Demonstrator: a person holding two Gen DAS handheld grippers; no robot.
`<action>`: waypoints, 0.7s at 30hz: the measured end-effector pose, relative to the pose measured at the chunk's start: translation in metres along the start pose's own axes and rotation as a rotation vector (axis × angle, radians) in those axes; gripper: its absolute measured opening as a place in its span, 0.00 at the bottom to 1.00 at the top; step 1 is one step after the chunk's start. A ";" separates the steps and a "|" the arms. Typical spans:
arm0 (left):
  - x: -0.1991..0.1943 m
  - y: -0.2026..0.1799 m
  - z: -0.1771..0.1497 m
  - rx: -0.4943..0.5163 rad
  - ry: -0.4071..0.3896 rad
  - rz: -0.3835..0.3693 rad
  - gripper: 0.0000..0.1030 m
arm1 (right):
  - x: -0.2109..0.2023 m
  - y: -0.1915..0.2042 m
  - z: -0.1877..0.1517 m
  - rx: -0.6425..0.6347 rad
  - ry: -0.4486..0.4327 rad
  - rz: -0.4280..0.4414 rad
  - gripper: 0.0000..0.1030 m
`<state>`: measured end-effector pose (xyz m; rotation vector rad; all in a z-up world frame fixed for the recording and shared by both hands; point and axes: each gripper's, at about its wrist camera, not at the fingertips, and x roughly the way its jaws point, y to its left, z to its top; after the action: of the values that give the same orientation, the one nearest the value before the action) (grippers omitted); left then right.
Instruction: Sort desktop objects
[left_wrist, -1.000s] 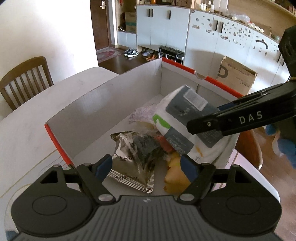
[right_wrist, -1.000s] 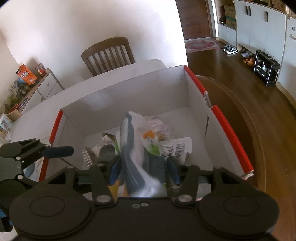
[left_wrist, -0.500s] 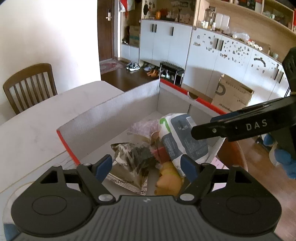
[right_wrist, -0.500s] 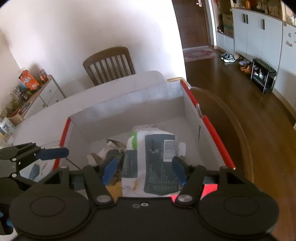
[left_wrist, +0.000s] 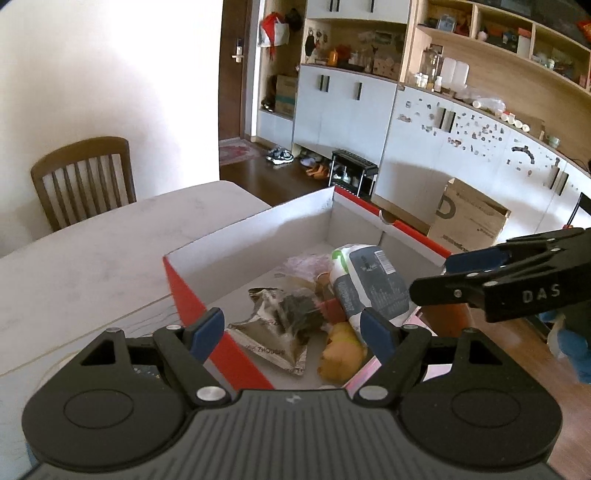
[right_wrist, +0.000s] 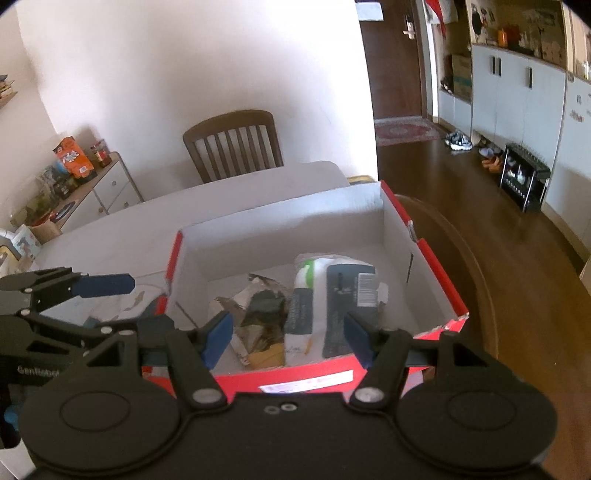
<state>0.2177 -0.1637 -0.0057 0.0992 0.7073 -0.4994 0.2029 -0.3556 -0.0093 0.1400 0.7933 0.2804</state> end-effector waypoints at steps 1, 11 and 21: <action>-0.003 0.001 -0.002 -0.002 -0.001 0.000 0.78 | -0.002 0.003 -0.002 -0.003 -0.007 -0.002 0.72; -0.023 0.006 -0.014 -0.011 -0.008 -0.003 0.90 | -0.025 0.020 -0.019 -0.004 -0.053 -0.022 0.78; -0.035 0.007 -0.021 -0.009 -0.011 -0.008 1.00 | -0.041 0.038 -0.033 -0.027 -0.101 -0.067 0.88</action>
<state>0.1860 -0.1380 -0.0001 0.0853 0.6996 -0.5041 0.1445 -0.3311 0.0039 0.1007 0.6924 0.2187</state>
